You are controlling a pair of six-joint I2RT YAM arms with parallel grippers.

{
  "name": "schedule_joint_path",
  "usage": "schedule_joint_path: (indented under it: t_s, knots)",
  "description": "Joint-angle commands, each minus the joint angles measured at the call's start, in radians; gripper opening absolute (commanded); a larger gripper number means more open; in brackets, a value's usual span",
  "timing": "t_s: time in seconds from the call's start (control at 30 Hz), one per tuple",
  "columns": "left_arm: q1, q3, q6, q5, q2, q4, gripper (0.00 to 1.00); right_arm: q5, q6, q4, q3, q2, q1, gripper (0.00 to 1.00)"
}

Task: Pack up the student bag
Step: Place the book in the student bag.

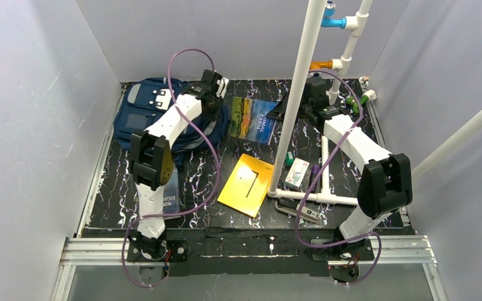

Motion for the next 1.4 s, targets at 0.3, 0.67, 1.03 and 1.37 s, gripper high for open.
schedule_joint_path:
  t_s: [0.3, 0.67, 1.03, 1.37]
  knots:
    - [-0.001, 0.028, -0.083, 0.089, -0.33, 0.065, 0.0, -0.266, 0.305, 0.172, 0.042, 0.088, 0.013, 0.01]
    - [-0.036, -0.063, 0.017, 0.318, -0.501, 0.173, 0.0, -0.405, 0.688, 0.445, 0.023, 0.173, 0.014, 0.01]
    - [-0.04, -0.113, -0.002, 0.475, -0.529, 0.261, 0.0, -0.478, 0.6, 0.446, 0.139, 0.373, 0.05, 0.01]
    - [-0.04, -0.158, -0.077, 0.553, -0.536, 0.311, 0.0, -0.462, 0.59, 0.599, 0.247, 0.535, 0.11, 0.01]
